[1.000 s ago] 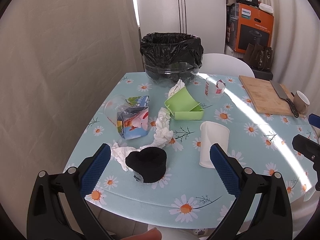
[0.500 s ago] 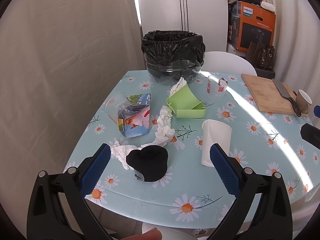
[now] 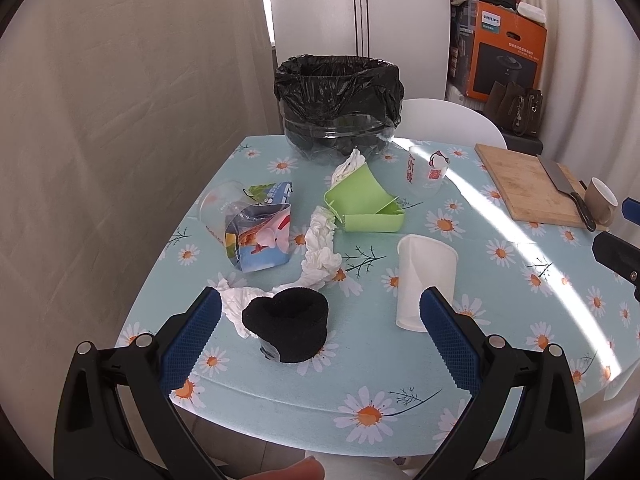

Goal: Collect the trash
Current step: 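Move both tools toward the black pad and white paper cup, then grasp the black pad with the left tool while the right tool grasps the white paper cup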

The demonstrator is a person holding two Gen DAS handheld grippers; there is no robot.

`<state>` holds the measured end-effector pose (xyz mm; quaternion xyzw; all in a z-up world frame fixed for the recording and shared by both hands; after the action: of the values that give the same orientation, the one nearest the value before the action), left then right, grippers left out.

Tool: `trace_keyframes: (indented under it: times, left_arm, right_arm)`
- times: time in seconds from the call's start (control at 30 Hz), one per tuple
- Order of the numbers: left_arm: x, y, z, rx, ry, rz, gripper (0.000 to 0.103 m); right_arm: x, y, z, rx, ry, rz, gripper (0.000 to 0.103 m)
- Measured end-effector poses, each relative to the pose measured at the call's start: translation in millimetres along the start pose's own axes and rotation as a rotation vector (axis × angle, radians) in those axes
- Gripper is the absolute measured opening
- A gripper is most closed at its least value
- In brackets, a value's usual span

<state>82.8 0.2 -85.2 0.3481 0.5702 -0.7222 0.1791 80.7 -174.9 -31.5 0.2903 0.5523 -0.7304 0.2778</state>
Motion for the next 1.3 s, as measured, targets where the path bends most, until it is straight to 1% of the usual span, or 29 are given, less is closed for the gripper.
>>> trace_keyframes:
  times: [0.13, 0.27, 0.47, 0.57, 0.7, 0.77, 0.83, 0.97, 1.13, 1.2, 1.3]
  left_arm:
    - [3.5, 7.6, -7.2, -0.004, 0.013, -0.019, 0.097]
    - [6.5, 10.8, -16.5, -0.013, 0.019, -0.032, 0.097]
    - [18.6, 20.9, -33.4, 0.007, 0.005, -0.069, 0.097]
    - [25.7, 27.5, -39.9, -0.004, 0.012, -0.091, 0.097]
    - [30.8, 40.3, -45.3, 0.032, 0.034, -0.132, 0.097]
    - [31.9, 47.7, -47.6, 0.046, 0.073, -0.149, 0.097]
    - [32.3, 54.6, -51.5, 0.048, 0.121, -0.157, 0.097]
    - [35.5, 69.4, -61.0, 0.055, 0.173, -0.188, 0.097]
    - [43.2, 84.9, -61.3, 0.134, 0.199, -0.233, 0.097]
    - [44.9, 89.3, -58.9, 0.180, 0.191, -0.256, 0.097]
    - [43.8, 93.2, -52.1, 0.268, 0.189, -0.255, 0.097]
  right_arm:
    - [-4.0, 2.1, 0.7, 0.017, -0.013, 0.010, 0.095]
    - [-1.2, 12.0, -4.5, 0.009, -0.008, -0.023, 0.095]
    - [2.5, 26.3, -16.6, -0.013, -0.017, -0.065, 0.095]
    - [5.1, 37.1, -24.1, -0.030, -0.011, -0.107, 0.095]
    - [9.5, 53.4, -35.9, -0.054, -0.004, -0.168, 0.095]
    - [12.1, 61.5, -40.8, -0.055, -0.003, -0.201, 0.095]
    - [15.1, 68.6, -48.3, -0.081, -0.011, -0.235, 0.095]
    - [22.3, 83.9, -55.7, -0.055, -0.031, -0.304, 0.095]
    - [32.8, 104.3, -64.7, -0.050, -0.007, -0.400, 0.094]
    - [36.4, 110.6, -70.7, -0.071, 0.011, -0.440, 0.094]
    - [40.1, 119.2, -83.7, -0.093, 0.029, -0.493, 0.094]
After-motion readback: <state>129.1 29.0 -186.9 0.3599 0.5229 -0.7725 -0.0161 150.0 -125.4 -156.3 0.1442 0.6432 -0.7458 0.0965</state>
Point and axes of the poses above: each gripper's, at about its wrist camera, not at the fingertips, and y roughly the way its jaws point, z to its right, x to its underside, the point moved 10 cm from there along y, roughly the way its jaws point, and after that the axes turned 15 degrees about x, right-handed, at the moved point
